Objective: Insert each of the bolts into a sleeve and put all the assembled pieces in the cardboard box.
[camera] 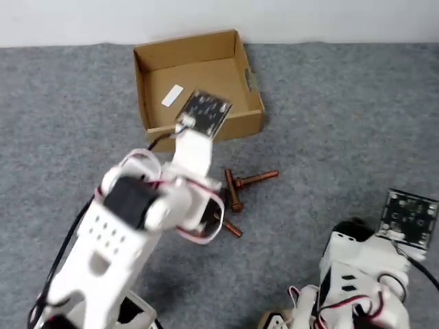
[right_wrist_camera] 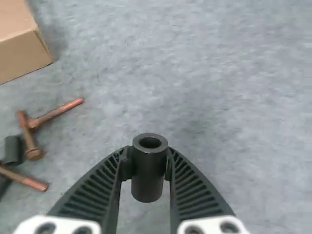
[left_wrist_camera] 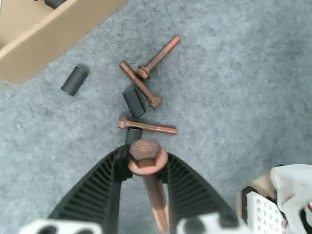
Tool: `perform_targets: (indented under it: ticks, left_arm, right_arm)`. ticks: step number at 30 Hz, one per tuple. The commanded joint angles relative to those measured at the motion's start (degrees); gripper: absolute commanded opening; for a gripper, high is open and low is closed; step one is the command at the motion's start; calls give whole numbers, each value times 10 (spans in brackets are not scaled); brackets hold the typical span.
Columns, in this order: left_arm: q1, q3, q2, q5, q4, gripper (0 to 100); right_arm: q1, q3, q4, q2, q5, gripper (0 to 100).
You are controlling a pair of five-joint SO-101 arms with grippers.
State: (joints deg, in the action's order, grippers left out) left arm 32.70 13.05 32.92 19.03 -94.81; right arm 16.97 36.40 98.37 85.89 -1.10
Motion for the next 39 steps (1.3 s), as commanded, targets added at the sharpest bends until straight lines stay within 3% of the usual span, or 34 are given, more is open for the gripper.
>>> perform_targets:
  ticks: [1,8,17,24,31,39]
  left_arm:
    - [2,78,97,15,33,4]
    - [-81,202,290,36,97,4]
    - [-120,349,502,39,212,4]
    - [-119,420,628,37,259,4]
    - [-119,420,701,37,286,4]
    - [-110,404,711,40,290,4]
  right_arm:
    - [-73,20,-10,7,53,9]
    - [-247,69,-79,7,171,9]
    - [-378,155,-219,7,182,9]
    - [-531,242,-334,7,149,9]
    - [-602,316,-451,7,40,9]
    - [-651,351,-504,7,-59,9]
